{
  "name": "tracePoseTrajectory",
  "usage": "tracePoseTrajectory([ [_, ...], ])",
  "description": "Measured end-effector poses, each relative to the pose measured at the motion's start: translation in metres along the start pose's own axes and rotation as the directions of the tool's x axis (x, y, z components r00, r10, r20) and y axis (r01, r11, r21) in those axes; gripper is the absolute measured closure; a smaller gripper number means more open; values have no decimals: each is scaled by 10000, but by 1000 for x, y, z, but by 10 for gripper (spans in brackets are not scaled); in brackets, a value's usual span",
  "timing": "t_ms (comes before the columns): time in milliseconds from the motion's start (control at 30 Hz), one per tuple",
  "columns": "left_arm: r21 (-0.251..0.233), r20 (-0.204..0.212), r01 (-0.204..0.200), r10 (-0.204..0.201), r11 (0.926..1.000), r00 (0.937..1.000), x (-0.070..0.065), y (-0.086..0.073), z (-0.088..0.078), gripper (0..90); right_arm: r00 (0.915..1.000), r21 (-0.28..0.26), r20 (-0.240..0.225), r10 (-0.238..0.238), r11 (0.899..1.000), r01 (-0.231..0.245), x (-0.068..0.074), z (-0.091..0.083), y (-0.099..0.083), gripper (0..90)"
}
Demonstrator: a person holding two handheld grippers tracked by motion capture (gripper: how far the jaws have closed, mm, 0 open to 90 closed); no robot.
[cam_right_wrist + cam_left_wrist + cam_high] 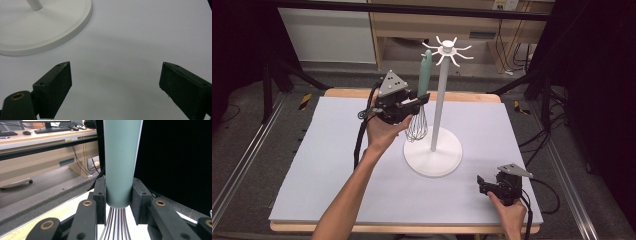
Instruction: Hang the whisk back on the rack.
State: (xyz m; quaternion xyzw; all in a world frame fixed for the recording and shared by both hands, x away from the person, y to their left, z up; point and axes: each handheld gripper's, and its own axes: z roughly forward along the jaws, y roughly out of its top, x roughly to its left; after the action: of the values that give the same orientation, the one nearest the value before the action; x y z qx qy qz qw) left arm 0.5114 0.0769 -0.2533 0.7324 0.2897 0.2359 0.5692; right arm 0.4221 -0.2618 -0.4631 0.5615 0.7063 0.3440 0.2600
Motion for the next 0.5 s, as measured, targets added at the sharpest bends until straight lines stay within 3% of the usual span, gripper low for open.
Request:
tracePoseTrajectory([
  [500, -347, -244, -82, 74, 9994, 9997, -2, -2, 13, 683, 10000, 70, 44, 3, 10000, -3, -2, 2, 0, 114],
])
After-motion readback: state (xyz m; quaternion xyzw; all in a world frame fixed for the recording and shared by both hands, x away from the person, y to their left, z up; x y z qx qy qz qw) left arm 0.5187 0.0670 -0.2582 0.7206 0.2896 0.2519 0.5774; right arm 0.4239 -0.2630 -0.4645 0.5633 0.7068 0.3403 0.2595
